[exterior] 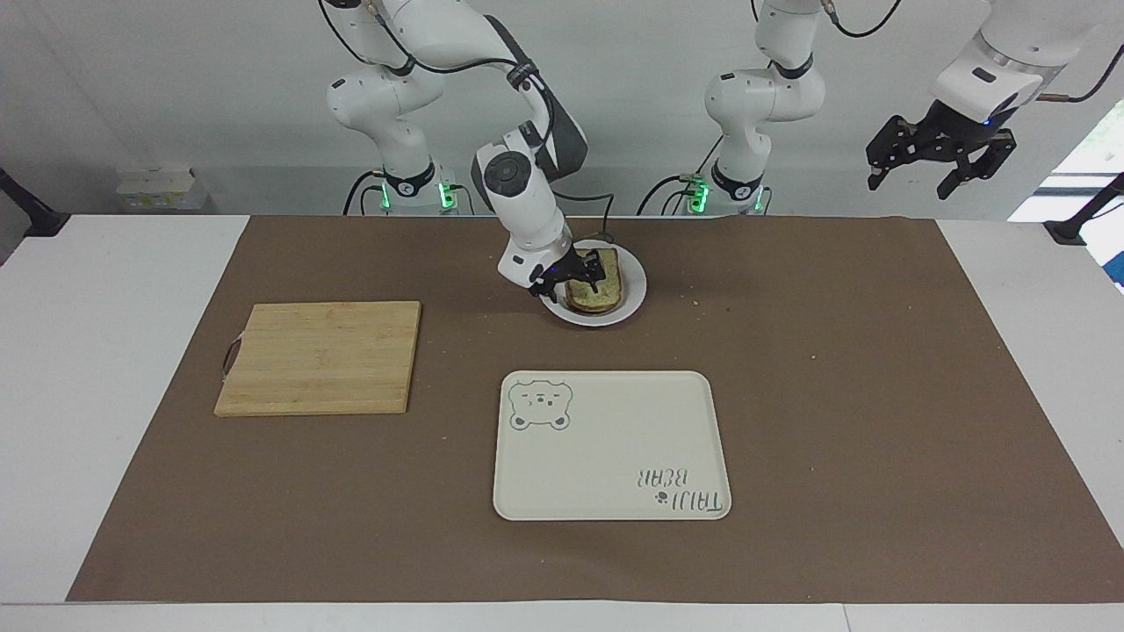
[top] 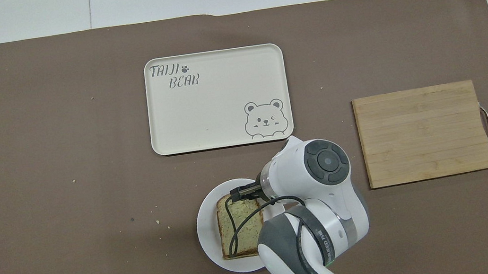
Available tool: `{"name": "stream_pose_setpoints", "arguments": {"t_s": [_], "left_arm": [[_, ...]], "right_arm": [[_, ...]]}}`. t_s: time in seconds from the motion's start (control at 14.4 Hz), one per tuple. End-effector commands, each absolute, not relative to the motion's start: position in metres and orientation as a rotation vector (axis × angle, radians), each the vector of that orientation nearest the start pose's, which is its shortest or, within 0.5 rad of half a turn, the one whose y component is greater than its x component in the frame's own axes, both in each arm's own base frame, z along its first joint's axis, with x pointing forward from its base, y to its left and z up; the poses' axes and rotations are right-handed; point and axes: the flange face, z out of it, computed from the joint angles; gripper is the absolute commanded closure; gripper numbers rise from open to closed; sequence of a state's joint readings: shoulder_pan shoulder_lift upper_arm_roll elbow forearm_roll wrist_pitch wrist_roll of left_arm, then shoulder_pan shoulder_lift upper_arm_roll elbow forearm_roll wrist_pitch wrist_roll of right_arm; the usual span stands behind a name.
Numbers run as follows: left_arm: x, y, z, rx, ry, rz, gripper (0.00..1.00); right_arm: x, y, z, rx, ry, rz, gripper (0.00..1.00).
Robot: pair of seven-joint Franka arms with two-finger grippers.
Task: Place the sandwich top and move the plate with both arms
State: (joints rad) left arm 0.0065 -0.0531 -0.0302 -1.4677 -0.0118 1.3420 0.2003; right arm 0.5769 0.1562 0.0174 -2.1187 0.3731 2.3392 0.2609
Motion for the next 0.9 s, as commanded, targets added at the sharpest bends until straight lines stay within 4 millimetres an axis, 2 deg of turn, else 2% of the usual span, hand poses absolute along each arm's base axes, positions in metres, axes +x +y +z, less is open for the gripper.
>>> {"name": "stream_pose_setpoints", "arguments": {"t_s": [0.0,0.35,0.49,0.56,0.7,0.84], "left_arm": [[0.504,-0.011,0.682,-3.13,0.356,0.115,0.0],[0.503,-0.011,0.682,-3.13,0.354,0.117,0.0],[0.5,-0.019,0.681,-3.126,0.38,0.144,0.0],[0.501,-0.019,0.682,-3.126,0.38,0.132,0.0],[0.5,-0.012,0.681,-3.13,0.361,0.149,0.0],[0.495,-0.012,0.68,-3.13,0.354,0.194,0.0]], "right_arm": [[0.509,0.291,0.363,-2.901,-0.128,-0.03,0.0],[0.564,0.208,0.394,-2.993,-0.05,-0.195,0.0],[0.58,0.172,0.408,-3.039,-0.024,-0.243,0.0],[0.588,0.156,0.419,-3.05,0.007,-0.239,0.0],[0.596,0.138,0.437,-3.078,0.036,-0.213,0.0],[0.604,0.111,0.457,-3.115,0.067,-0.224,0.0]]}}
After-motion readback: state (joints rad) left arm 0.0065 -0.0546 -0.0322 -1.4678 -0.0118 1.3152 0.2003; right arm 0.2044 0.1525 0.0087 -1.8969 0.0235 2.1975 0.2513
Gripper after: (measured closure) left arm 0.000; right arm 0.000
